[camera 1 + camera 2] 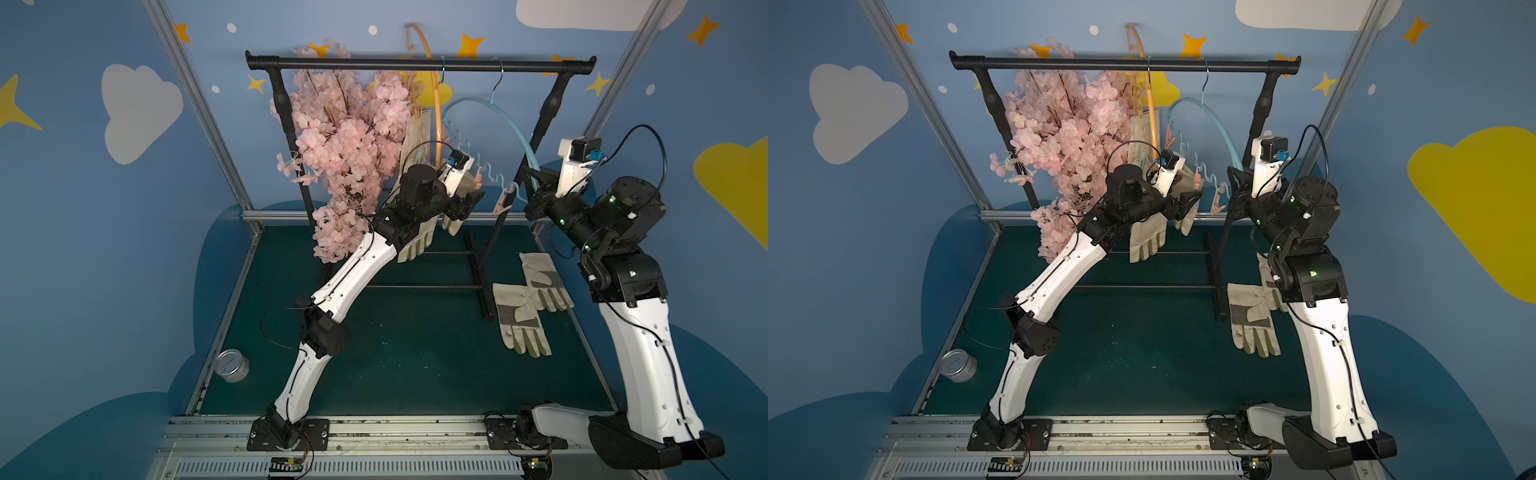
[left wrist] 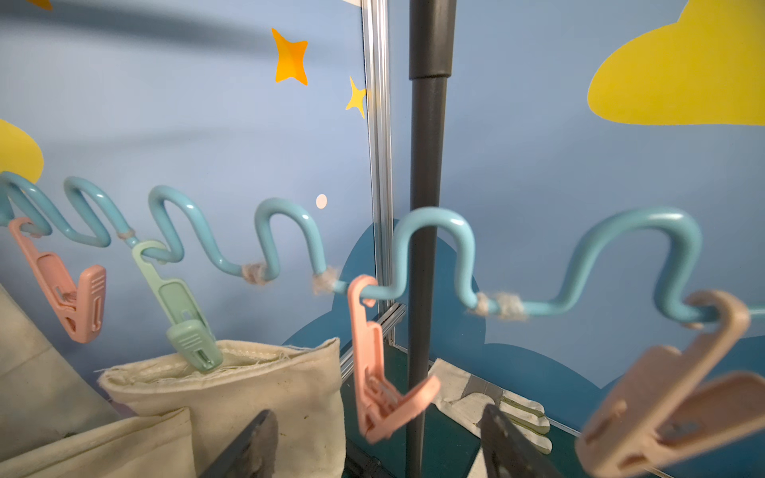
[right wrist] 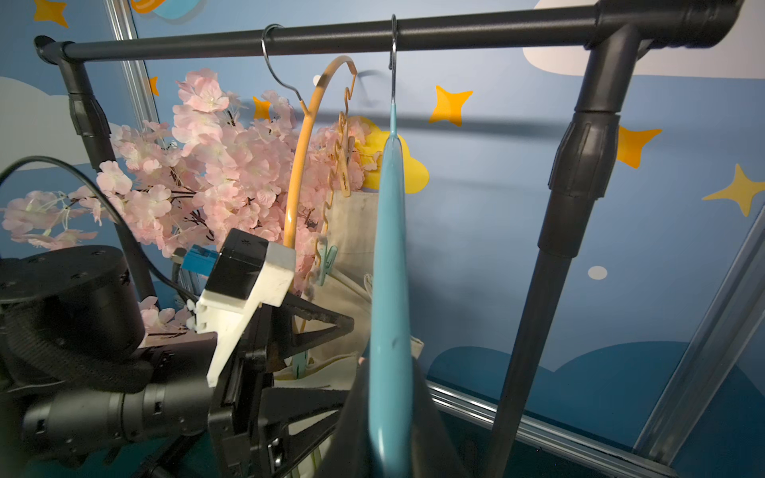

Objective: Clip the gloves onto a hanger to dry
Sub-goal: Open the clamp at the hanger.

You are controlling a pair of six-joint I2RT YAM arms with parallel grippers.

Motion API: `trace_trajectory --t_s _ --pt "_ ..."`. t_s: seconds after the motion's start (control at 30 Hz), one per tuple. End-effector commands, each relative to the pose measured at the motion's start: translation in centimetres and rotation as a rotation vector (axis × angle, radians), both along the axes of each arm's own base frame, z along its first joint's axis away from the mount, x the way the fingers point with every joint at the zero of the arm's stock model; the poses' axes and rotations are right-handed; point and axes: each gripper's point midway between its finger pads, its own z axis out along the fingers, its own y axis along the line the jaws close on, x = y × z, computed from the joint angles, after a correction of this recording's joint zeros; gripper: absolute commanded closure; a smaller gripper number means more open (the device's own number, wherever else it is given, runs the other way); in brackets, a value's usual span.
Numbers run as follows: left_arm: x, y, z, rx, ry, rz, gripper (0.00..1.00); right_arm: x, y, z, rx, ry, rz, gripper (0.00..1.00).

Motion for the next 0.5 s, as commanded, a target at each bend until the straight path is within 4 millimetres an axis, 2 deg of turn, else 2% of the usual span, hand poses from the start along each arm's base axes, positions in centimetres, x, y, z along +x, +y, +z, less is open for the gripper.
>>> trace_trajectory --t_s 0.0,0.33,0.47 --pt "0.34 0.11 1.48 -0.026 -0.069 -0.001 0.25 -1.45 -0.25 2.18 0.027 -0.077 0.010 0.92" --pt "0.88 -0.27 1.59 -0.027 -0.110 -0.001 0.32 -1.82 -0.15 2.30 0.030 -0.080 0.021 0.92" --pt "0.96 -0.47 1.40 -0.022 -0.123 -0.011 0.31 -1.70 -0.08 2.19 0.029 -0.077 0.023 0.92"
